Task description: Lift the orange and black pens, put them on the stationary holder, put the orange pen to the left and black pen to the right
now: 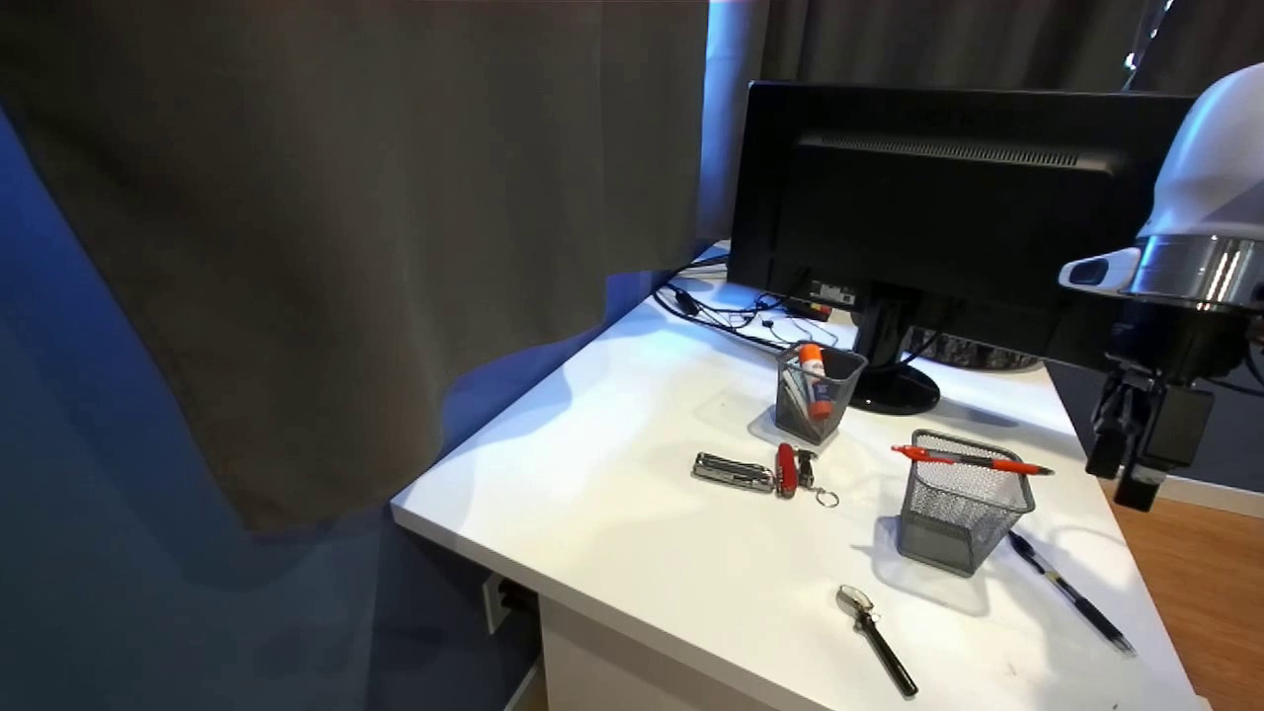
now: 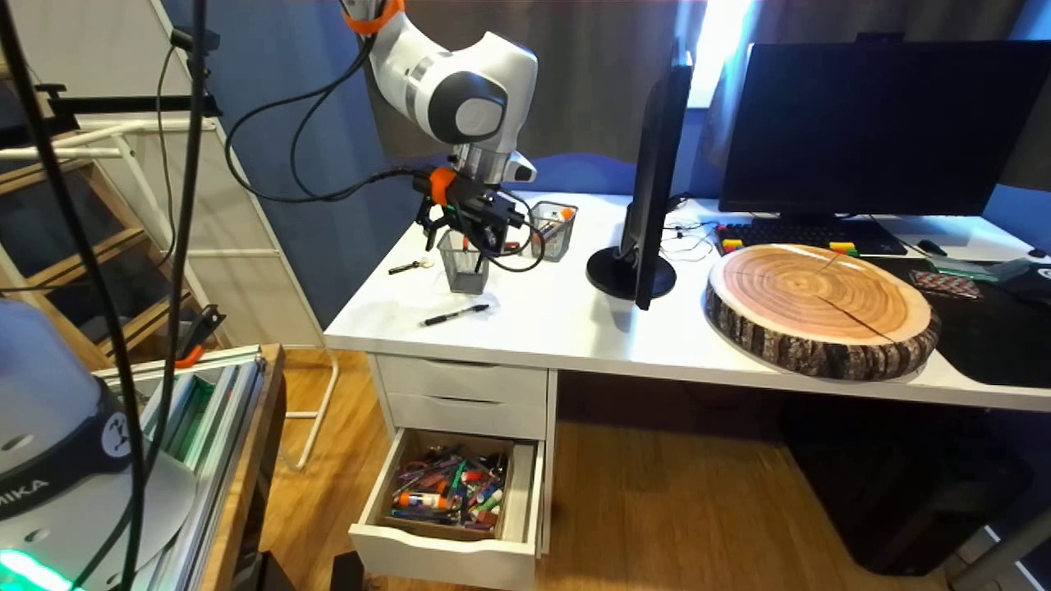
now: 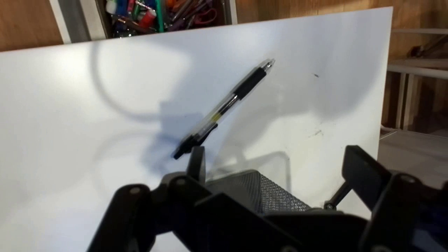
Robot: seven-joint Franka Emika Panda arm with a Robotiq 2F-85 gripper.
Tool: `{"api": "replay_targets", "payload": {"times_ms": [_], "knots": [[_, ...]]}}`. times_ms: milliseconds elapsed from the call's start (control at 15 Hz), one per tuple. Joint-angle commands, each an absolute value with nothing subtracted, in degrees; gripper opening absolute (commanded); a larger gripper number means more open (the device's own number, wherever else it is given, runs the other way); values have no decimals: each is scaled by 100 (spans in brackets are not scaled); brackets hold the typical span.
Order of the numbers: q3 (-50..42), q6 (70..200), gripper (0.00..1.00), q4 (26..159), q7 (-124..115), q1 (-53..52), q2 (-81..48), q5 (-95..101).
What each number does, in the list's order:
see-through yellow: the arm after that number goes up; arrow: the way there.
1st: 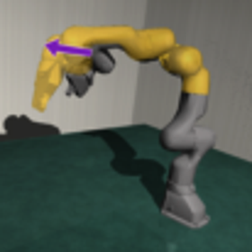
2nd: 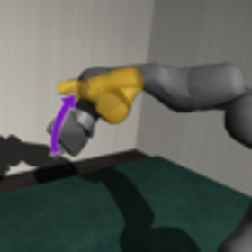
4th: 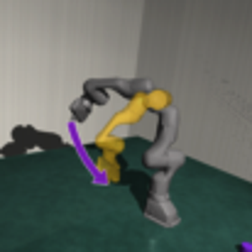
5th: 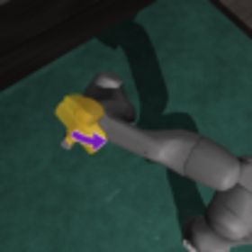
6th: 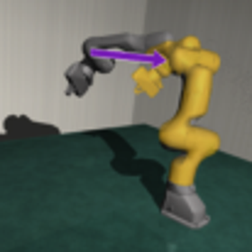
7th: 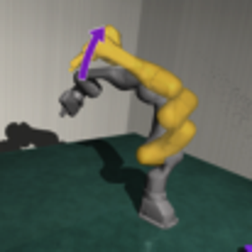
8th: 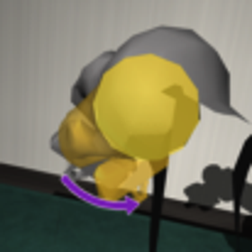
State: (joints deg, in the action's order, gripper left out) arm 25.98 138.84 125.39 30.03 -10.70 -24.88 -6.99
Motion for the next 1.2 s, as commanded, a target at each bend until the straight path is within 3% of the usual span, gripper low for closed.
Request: {"api": "replay_targets", "payload": {"times_ms": [0, 467, 1133], "knots": [[2691, 14406, 100, 12940, 3104, -1006, -2540, -1008], [2579, 15937, 100, 13323, 2508, -1138, -2935, -689], [2196, 15979, 100, 13180, 1564, -1468, -3426, -272]]}}
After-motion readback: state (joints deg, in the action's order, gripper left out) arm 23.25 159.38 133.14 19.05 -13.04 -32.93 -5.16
